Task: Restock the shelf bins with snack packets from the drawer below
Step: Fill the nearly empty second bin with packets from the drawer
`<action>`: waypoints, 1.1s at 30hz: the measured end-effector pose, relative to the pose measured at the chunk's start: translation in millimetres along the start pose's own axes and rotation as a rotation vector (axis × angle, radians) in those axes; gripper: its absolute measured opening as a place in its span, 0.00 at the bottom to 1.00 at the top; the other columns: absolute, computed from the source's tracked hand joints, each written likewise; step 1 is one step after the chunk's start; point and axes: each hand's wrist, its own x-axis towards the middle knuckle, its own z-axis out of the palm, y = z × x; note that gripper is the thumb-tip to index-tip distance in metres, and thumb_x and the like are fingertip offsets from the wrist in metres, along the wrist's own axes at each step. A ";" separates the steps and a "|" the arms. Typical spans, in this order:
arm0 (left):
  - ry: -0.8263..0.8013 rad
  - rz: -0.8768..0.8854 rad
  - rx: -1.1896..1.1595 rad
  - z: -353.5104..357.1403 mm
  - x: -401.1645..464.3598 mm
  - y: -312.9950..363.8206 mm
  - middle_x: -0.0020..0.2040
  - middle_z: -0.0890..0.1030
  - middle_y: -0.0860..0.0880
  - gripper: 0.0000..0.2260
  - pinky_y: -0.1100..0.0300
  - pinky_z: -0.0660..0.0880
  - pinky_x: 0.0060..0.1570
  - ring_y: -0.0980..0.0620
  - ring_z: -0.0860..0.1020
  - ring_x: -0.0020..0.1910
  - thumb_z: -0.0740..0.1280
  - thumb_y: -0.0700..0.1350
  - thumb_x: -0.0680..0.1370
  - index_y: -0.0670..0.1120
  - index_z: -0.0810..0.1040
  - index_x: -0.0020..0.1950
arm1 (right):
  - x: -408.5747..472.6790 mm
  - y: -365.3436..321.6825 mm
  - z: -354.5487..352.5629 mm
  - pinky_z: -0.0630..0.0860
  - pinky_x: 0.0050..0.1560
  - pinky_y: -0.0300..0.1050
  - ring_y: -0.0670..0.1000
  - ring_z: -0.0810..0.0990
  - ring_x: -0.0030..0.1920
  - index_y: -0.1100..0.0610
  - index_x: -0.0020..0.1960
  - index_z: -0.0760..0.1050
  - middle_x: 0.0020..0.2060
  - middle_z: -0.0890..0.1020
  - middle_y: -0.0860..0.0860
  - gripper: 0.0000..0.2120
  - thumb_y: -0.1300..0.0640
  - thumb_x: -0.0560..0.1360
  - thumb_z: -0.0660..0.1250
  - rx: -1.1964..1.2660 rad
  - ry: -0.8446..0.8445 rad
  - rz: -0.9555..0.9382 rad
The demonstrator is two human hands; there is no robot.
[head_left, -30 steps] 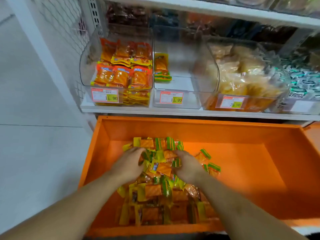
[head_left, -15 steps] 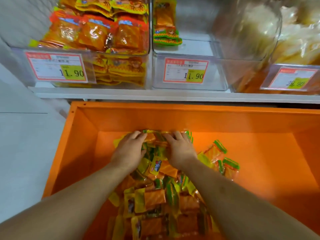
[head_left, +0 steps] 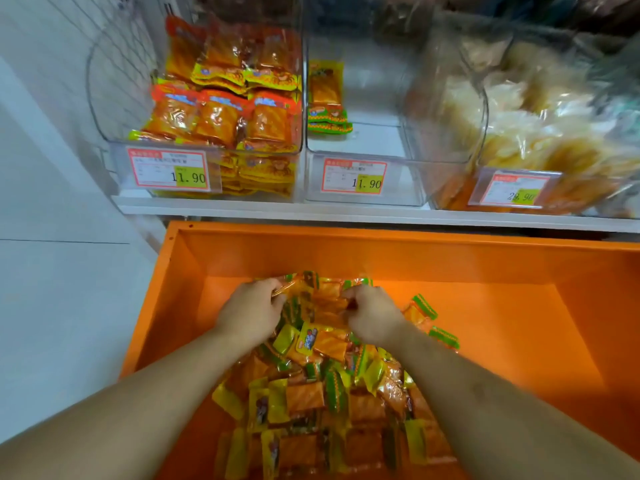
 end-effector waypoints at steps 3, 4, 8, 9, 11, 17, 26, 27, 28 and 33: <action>-0.047 -0.033 -0.092 -24.4 -13.9 13.9 0.37 0.79 0.52 0.06 0.57 0.71 0.30 0.50 0.79 0.33 0.65 0.51 0.83 0.51 0.80 0.54 | -18.5 -10.8 -27.0 0.72 0.28 0.40 0.47 0.76 0.28 0.53 0.53 0.81 0.31 0.78 0.48 0.06 0.56 0.77 0.75 0.091 -0.065 0.016; -0.048 -0.045 -0.127 -34.5 -18.5 20.7 0.39 0.80 0.52 0.06 0.57 0.73 0.32 0.50 0.80 0.34 0.65 0.50 0.83 0.51 0.80 0.54 | -26.8 -16.4 -39.0 0.71 0.28 0.40 0.47 0.75 0.28 0.52 0.52 0.81 0.30 0.77 0.47 0.06 0.56 0.77 0.76 0.121 -0.070 0.004; -0.024 -0.066 -0.347 -81.5 -44.0 52.9 0.50 0.84 0.49 0.06 0.57 0.75 0.40 0.52 0.81 0.44 0.66 0.48 0.84 0.50 0.81 0.56 | -67.9 -41.8 -94.2 0.73 0.37 0.43 0.46 0.76 0.33 0.59 0.49 0.84 0.32 0.80 0.48 0.06 0.60 0.74 0.78 0.233 -0.052 -0.096; -0.021 -0.059 -0.409 -93.3 -53.2 59.8 0.51 0.84 0.48 0.05 0.56 0.77 0.44 0.50 0.81 0.47 0.66 0.48 0.84 0.50 0.82 0.55 | -81.2 -48.1 -108.2 0.73 0.37 0.42 0.45 0.75 0.32 0.62 0.48 0.84 0.32 0.79 0.49 0.05 0.61 0.74 0.77 0.271 -0.055 -0.120; -0.018 -0.058 -0.498 -117.9 -75.8 71.2 0.50 0.84 0.48 0.04 0.48 0.81 0.53 0.47 0.82 0.50 0.68 0.48 0.83 0.50 0.82 0.53 | -110.5 -60.3 -135.0 0.73 0.36 0.40 0.46 0.76 0.32 0.68 0.48 0.81 0.33 0.78 0.52 0.07 0.64 0.76 0.75 0.387 -0.058 -0.136; -0.061 -0.055 -0.936 -177.2 -149.0 99.6 0.52 0.83 0.38 0.06 0.35 0.83 0.46 0.41 0.82 0.48 0.70 0.39 0.80 0.49 0.85 0.49 | -188.6 -80.6 -177.4 0.78 0.38 0.43 0.52 0.80 0.35 0.62 0.40 0.80 0.34 0.80 0.55 0.08 0.71 0.76 0.72 0.749 0.078 -0.201; -0.149 -0.008 -1.154 -205.3 -182.4 113.4 0.53 0.86 0.38 0.08 0.37 0.83 0.47 0.34 0.86 0.49 0.68 0.36 0.81 0.46 0.82 0.57 | -222.6 -107.2 -173.2 0.83 0.49 0.55 0.63 0.87 0.45 0.64 0.49 0.85 0.47 0.87 0.64 0.05 0.68 0.74 0.73 1.106 0.282 -0.239; -0.158 -0.002 -1.139 -206.0 -179.9 112.9 0.53 0.86 0.39 0.09 0.38 0.84 0.47 0.35 0.86 0.49 0.68 0.36 0.81 0.45 0.83 0.58 | -222.2 -109.2 -174.1 0.83 0.51 0.57 0.64 0.87 0.46 0.63 0.49 0.85 0.47 0.87 0.64 0.05 0.67 0.74 0.74 1.082 0.302 -0.257; -0.172 0.005 -1.125 -206.9 -177.1 112.0 0.52 0.86 0.39 0.10 0.39 0.84 0.46 0.35 0.86 0.49 0.68 0.35 0.81 0.45 0.83 0.59 | -221.3 -110.6 -175.2 0.83 0.53 0.59 0.64 0.87 0.47 0.62 0.49 0.86 0.46 0.87 0.63 0.05 0.66 0.74 0.75 1.052 0.313 -0.275; -0.251 0.042 -1.121 -209.1 -158.7 110.9 0.55 0.86 0.38 0.19 0.40 0.85 0.48 0.33 0.85 0.52 0.61 0.27 0.78 0.43 0.83 0.61 | -207.5 -117.9 -180.7 0.83 0.53 0.56 0.60 0.88 0.46 0.56 0.48 0.87 0.45 0.88 0.58 0.05 0.64 0.74 0.76 0.936 0.298 -0.311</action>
